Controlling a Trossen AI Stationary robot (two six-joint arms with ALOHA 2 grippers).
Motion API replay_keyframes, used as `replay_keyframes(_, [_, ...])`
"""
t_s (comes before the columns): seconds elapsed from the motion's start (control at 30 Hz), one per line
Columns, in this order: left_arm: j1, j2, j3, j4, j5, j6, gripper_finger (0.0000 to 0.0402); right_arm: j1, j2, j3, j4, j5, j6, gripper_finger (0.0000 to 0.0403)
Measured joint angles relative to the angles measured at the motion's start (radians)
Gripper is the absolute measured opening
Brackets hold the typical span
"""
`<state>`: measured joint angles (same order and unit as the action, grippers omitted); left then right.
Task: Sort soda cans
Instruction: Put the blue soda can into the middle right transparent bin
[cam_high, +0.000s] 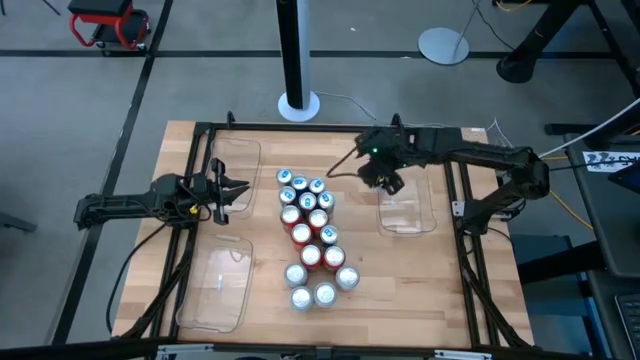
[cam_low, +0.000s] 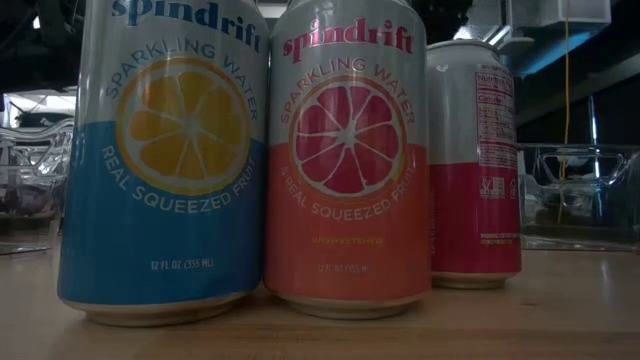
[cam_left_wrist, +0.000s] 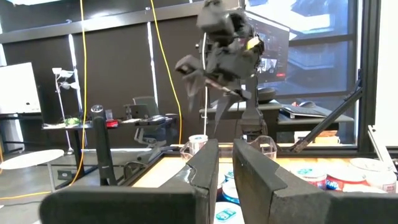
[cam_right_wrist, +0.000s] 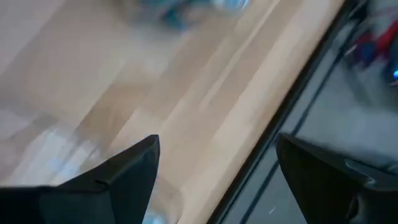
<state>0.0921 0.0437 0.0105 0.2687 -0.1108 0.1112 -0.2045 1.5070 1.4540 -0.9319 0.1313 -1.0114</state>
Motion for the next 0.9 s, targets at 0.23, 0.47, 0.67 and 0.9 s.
replay_keyframes(0.23, [0.0,0.0,0.0,0.001,0.0,0.0,0.004,0.077,0.008,0.0,0.2,-0.051,-0.024,0.0342])
replay_keyframes(0.47, [0.0,0.0,0.0,0.002,0.0,0.0,0.004,0.125,0.054,0.0,0.261,-0.066,-0.061,0.0387])
replay_keyframes(0.67, [0.0,0.0,0.0,0.002,0.0,0.0,0.004,0.181,0.064,0.0,0.262,-0.088,-0.094,0.0361])
replay_keyframes(0.9, [0.0,0.0,0.0,0.002,0.0,-0.005,0.004,0.253,0.074,0.0,0.296,-0.082,-0.069,0.0359])
